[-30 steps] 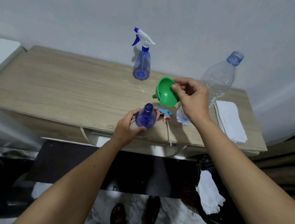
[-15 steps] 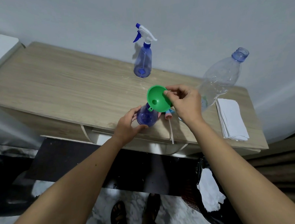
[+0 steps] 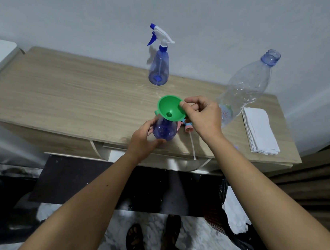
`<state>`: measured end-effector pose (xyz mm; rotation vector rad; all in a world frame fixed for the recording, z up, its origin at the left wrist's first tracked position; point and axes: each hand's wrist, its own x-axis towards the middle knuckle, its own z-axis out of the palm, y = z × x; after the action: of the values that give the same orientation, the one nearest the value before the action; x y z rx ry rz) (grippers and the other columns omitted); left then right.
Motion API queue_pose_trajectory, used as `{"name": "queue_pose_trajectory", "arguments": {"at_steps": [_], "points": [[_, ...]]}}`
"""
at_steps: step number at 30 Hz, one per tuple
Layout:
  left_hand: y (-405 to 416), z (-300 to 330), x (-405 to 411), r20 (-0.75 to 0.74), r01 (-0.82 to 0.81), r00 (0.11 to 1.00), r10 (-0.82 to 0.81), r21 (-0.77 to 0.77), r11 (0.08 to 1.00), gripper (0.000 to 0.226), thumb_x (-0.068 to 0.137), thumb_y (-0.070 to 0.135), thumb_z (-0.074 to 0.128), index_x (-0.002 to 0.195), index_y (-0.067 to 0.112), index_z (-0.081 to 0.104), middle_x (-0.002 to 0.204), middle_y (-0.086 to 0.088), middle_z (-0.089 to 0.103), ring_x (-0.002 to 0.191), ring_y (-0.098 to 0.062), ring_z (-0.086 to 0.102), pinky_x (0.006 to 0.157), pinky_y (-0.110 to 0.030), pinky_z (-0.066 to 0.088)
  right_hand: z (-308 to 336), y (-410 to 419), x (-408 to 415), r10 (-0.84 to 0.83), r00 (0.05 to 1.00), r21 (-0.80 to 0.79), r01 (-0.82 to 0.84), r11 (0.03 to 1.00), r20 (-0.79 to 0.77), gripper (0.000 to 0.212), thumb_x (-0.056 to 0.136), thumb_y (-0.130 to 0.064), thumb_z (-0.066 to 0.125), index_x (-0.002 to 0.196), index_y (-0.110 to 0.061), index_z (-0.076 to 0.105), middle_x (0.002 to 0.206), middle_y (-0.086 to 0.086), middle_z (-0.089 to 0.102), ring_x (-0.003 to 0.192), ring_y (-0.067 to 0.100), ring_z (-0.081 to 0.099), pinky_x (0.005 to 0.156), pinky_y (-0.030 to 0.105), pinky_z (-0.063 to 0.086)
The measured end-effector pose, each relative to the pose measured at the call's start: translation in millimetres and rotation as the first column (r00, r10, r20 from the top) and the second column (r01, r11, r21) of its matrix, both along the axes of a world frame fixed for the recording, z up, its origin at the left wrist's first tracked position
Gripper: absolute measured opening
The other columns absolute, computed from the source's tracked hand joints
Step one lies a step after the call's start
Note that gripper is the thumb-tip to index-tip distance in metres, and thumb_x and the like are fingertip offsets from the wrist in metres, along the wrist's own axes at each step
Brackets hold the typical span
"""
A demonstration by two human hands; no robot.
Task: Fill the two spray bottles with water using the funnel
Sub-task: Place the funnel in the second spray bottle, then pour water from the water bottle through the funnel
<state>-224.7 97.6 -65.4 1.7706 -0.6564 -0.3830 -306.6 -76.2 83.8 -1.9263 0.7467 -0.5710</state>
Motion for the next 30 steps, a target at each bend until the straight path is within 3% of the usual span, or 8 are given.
{"name": "queue_pose_trajectory", "arguments": {"at_steps": [7,11,16,18,21,23,27,30], "points": [[0,-1,1,0.029,0.012,1.000,-0.013,0.035,0.999,0.086,0.074,0.016,0.096,0.148,0.011,0.054,0.140,-0.003,0.066,0.126,-0.011,0.066,0.109,-0.032,0.054,-7,-1,0,-0.002,0.999,0.056,-0.001,0.998,0.045,0.011,0.091,-0.018,0.082,0.095,-0.007,0.079,0.047,-0.016,0.050,0.050,0.006,0.051,0.064,0.033,0.058],[0,0,2,0.032,0.025,0.999,-0.026,0.038,0.999,0.089,0.073,0.017,0.097,0.150,0.011,0.051,0.142,-0.002,0.065,0.128,-0.010,0.065,0.110,-0.028,0.052,-7,-1,-2,-0.013,0.998,0.074,0.008,0.997,0.066,0.015,0.092,-0.018,0.081,0.097,-0.005,0.078,0.049,-0.015,0.049,0.057,0.014,0.053,0.067,0.040,0.060],[1,3,1,0.079,0.044,0.996,-0.050,0.070,0.997,0.090,0.075,0.024,0.095,0.152,0.011,0.049,0.145,-0.001,0.063,0.130,-0.009,0.063,0.110,-0.024,0.051,-5,-3,-8,-0.050,0.996,0.128,0.040,0.991,0.077,0.016,0.092,-0.023,0.081,0.097,-0.008,0.076,0.059,-0.001,0.056,0.061,0.029,0.063,0.060,0.061,0.061],[1,3,0,0.068,0.043,0.997,-0.048,0.070,0.997,0.091,0.074,0.021,0.096,0.151,0.012,0.049,0.145,0.000,0.063,0.130,-0.007,0.063,0.109,-0.023,0.050,-5,-6,-12,-0.065,0.993,0.112,0.054,0.992,0.097,0.016,0.091,-0.024,0.082,0.098,-0.010,0.076,0.063,0.001,0.057,0.061,0.021,0.060,0.063,0.055,0.061],[-1,3,0,0.026,0.031,0.999,-0.033,0.077,0.997,0.092,0.072,0.019,0.097,0.151,0.017,0.050,0.144,0.003,0.064,0.128,-0.005,0.064,0.108,-0.020,0.050,-2,-11,-24,-0.101,0.984,0.038,0.097,0.995,0.143,0.018,0.090,-0.027,0.082,0.103,-0.019,0.073,0.063,-0.011,0.055,0.056,0.006,0.051,0.064,0.031,0.052],[-2,3,0,-0.004,0.020,1.000,-0.020,0.081,0.997,0.091,0.071,0.018,0.097,0.150,0.019,0.050,0.143,0.005,0.064,0.128,-0.004,0.063,0.104,-0.015,0.050,0,-14,-36,-0.133,0.976,-0.012,0.137,0.990,0.170,0.019,0.089,-0.029,0.082,0.103,-0.023,0.072,0.065,-0.011,0.055,0.057,0.004,0.049,0.063,0.023,0.048],[-2,6,-3,-0.036,0.013,0.999,-0.010,0.087,0.996,0.089,0.074,0.022,0.096,0.150,0.023,0.050,0.140,0.010,0.064,0.124,0.009,0.060,0.105,-0.015,0.049,0,-22,-60,-0.292,0.925,-0.201,0.343,0.917,0.243,0.027,0.086,-0.040,0.082,0.090,-0.022,0.062,0.064,-0.003,0.052,0.061,0.012,0.051,0.066,0.040,0.050],[-3,8,-5,-0.030,0.006,1.000,-0.004,0.101,0.995,0.087,0.075,0.030,0.096,0.149,0.023,0.050,0.139,0.011,0.065,0.125,0.003,0.062,0.105,-0.020,0.049,-3,-33,-67,-0.425,0.865,-0.234,0.486,0.842,0.267,0.047,0.079,-0.043,0.086,0.106,-0.019,0.056,0.095,-0.004,0.054,0.086,0.019,0.054,0.080,0.048,0.052]]}}
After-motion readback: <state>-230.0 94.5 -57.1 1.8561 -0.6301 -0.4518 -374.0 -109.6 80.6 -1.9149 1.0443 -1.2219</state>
